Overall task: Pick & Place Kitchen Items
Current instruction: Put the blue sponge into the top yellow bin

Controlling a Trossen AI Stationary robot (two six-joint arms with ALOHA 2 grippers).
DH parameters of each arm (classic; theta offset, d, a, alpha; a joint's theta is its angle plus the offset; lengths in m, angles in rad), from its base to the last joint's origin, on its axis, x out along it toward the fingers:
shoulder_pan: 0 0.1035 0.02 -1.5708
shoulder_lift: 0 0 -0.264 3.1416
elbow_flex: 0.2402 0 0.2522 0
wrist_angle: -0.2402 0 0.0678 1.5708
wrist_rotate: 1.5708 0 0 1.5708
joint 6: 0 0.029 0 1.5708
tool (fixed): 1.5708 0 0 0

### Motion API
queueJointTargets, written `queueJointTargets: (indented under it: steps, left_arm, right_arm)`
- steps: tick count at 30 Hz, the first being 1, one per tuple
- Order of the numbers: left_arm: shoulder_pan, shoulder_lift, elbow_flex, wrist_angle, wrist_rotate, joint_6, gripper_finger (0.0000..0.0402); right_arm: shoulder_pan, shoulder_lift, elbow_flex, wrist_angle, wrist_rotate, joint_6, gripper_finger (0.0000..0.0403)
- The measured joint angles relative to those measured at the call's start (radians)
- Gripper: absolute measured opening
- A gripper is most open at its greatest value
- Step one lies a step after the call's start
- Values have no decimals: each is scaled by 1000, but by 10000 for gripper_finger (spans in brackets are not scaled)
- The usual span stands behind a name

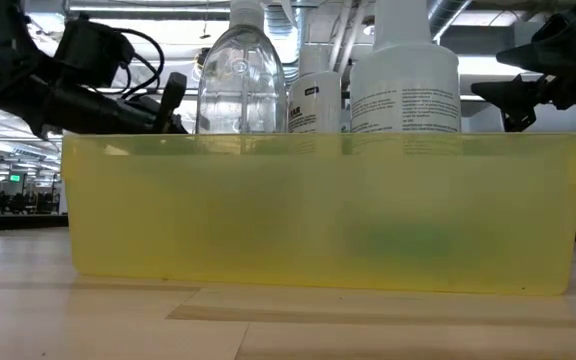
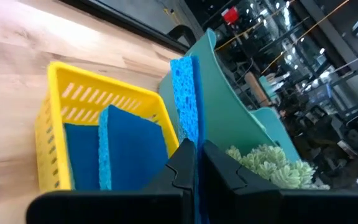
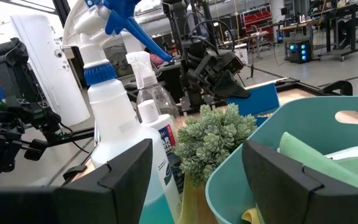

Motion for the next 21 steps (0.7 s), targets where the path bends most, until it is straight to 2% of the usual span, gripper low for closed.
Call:
queueJointTargets:
  steps: [3,11,21]
  left_arm:
    - [0,0,27,-59,0,1,6]
    - [0,1,57,-93,0,22,6]
    - [4,117,82,-44,3,3,6]
  right_arm:
    - [0,0,0,0,0,0,240]
    - [0,0,0,0,0,0,240]
    - [0,0,0,0,0,0,240]
